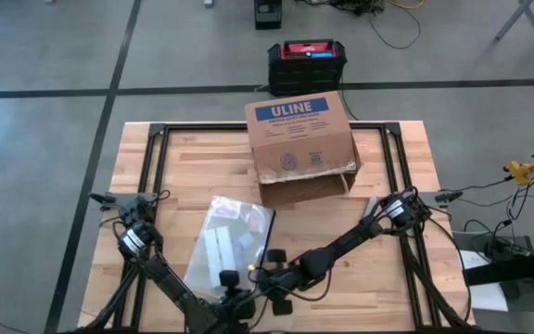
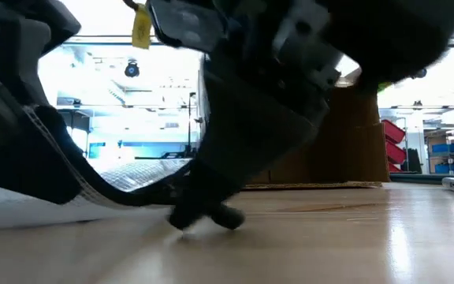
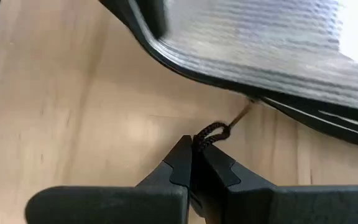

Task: Unpack boxes
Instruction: Close the white zip bag

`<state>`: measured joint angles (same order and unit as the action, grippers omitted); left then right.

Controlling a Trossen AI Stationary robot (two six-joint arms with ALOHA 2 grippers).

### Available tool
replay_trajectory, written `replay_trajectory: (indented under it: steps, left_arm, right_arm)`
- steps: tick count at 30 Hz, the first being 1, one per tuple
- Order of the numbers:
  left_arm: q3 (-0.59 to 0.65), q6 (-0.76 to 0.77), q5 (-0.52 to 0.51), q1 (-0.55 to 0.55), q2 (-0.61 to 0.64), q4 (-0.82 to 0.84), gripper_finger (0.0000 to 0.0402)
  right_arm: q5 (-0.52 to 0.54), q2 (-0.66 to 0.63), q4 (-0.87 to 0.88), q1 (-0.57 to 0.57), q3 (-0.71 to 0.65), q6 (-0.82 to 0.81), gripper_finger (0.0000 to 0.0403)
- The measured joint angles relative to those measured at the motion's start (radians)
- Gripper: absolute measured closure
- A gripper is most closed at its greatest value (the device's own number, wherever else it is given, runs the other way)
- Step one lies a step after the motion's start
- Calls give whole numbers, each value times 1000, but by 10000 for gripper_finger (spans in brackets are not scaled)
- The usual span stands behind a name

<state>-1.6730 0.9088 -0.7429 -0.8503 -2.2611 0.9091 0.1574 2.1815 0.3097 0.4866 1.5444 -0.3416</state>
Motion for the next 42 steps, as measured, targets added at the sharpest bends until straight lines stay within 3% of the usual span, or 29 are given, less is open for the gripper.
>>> replay_trajectory:
  steps: [4,15,19,26,36,42]
  left_arm:
    - [-1,55,0,-39,12,9,401]
    - [-2,408,-30,-203,72,176,401]
    - [0,509,30,-232,72,229,401]
    - [2,652,114,-277,72,337,402]
    - [8,860,180,-343,65,410,401]
    - [9,964,194,-375,32,411,401]
  right_arm:
    - [1,-1,55,0,3,0,403]
    - [0,-12,123,-9,3,18,403]
    - [32,-34,179,-13,0,36,403]
    - [156,-94,424,-14,-2,7,403]
    - [192,-100,676,-13,-36,-12,403]
    - [211,-100,717,11,-58,-147,403]
